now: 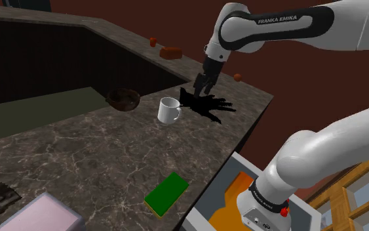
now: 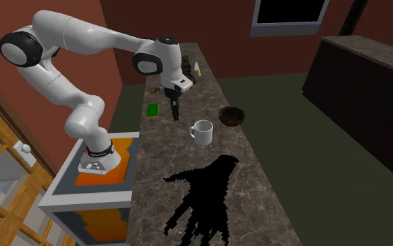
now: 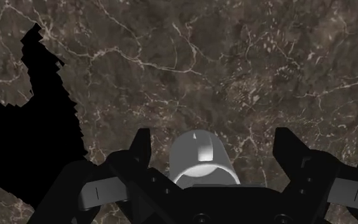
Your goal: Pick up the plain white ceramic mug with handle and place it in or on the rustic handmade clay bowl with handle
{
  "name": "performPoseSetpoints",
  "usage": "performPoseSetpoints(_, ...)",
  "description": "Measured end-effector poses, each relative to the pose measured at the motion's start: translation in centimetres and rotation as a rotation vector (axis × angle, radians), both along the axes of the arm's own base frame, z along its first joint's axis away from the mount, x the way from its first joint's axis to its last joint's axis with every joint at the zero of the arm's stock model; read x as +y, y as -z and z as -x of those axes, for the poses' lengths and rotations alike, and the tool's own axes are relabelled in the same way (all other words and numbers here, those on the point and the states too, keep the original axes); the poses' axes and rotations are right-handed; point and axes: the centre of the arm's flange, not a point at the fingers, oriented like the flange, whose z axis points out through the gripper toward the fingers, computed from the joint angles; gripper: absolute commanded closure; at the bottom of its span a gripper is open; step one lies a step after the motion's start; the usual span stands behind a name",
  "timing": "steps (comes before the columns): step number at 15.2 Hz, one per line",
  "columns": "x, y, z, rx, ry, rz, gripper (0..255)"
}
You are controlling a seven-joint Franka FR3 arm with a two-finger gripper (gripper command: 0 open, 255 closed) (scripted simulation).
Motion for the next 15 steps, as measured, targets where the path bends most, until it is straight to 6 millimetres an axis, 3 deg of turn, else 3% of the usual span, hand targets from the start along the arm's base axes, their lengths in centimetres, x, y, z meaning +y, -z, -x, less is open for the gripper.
performPoseSetpoints(12, -0.3, 9.3, -13.3, -0.001, 0.035, 0.064, 0)
performPoseSetpoints(15, -0.7, 10.7, -14.3, 0.000, 0.038, 0.070, 0)
